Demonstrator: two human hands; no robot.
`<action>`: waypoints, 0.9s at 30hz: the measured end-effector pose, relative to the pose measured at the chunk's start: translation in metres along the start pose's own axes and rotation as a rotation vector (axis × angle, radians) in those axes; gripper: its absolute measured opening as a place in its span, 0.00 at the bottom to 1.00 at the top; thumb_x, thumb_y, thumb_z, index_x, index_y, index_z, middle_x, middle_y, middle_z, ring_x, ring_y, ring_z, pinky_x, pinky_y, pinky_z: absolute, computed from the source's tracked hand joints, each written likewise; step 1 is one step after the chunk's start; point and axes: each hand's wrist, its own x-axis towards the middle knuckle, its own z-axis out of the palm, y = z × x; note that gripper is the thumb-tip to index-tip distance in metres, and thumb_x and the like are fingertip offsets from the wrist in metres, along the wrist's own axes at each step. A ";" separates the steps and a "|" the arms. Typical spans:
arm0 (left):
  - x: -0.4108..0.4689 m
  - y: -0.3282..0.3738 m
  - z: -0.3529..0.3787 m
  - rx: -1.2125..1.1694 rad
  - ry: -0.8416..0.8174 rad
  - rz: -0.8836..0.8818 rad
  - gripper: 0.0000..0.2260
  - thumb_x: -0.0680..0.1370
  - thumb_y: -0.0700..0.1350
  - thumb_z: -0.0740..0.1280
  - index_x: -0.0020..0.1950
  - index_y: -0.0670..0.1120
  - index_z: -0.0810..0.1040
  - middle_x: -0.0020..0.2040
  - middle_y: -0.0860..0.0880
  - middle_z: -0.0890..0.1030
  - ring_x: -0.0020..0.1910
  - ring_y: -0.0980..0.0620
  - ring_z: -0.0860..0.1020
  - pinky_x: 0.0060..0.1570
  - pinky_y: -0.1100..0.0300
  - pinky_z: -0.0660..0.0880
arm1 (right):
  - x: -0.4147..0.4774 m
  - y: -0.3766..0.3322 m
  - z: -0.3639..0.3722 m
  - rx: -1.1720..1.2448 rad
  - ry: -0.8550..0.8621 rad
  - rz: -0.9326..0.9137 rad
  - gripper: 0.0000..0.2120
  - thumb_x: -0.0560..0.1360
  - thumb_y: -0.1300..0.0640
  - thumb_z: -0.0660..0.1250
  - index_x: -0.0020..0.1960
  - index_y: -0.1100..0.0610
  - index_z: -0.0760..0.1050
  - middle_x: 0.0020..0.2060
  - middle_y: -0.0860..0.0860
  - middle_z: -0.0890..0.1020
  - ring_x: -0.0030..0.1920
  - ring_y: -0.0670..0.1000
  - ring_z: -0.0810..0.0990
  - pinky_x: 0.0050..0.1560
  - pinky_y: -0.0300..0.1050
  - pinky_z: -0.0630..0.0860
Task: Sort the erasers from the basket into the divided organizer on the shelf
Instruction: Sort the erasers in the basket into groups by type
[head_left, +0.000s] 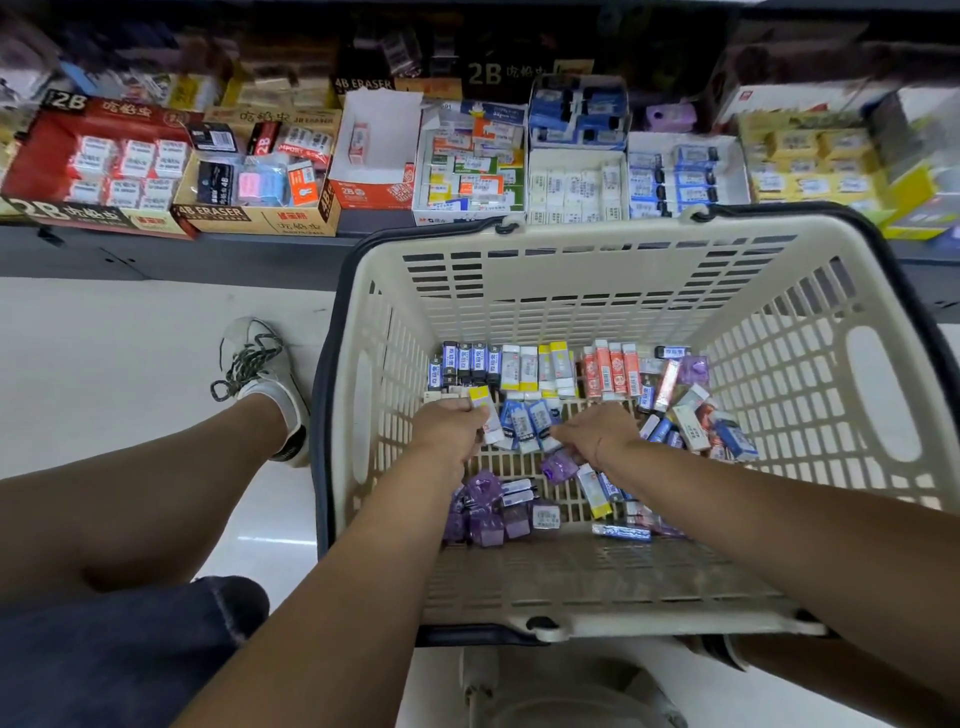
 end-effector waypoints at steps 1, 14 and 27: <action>0.002 -0.002 0.002 0.025 -0.008 0.011 0.09 0.76 0.36 0.69 0.57 0.39 0.78 0.49 0.40 0.79 0.33 0.52 0.74 0.35 0.62 0.74 | -0.001 -0.001 -0.001 -0.062 0.008 -0.019 0.18 0.76 0.47 0.67 0.39 0.62 0.80 0.32 0.56 0.80 0.32 0.51 0.75 0.40 0.42 0.75; 0.014 0.000 0.028 0.388 -0.056 0.237 0.04 0.76 0.37 0.69 0.41 0.42 0.78 0.46 0.40 0.79 0.48 0.43 0.80 0.55 0.46 0.78 | -0.005 0.006 -0.017 -0.162 0.089 -0.246 0.14 0.76 0.52 0.68 0.57 0.59 0.78 0.55 0.54 0.81 0.54 0.53 0.78 0.51 0.42 0.73; 0.043 0.031 0.077 0.424 -0.008 0.454 0.06 0.75 0.36 0.69 0.51 0.37 0.81 0.48 0.38 0.83 0.48 0.40 0.81 0.51 0.47 0.79 | 0.006 0.019 -0.025 0.100 -0.037 -0.126 0.11 0.77 0.57 0.67 0.38 0.60 0.81 0.33 0.58 0.81 0.32 0.53 0.77 0.37 0.45 0.76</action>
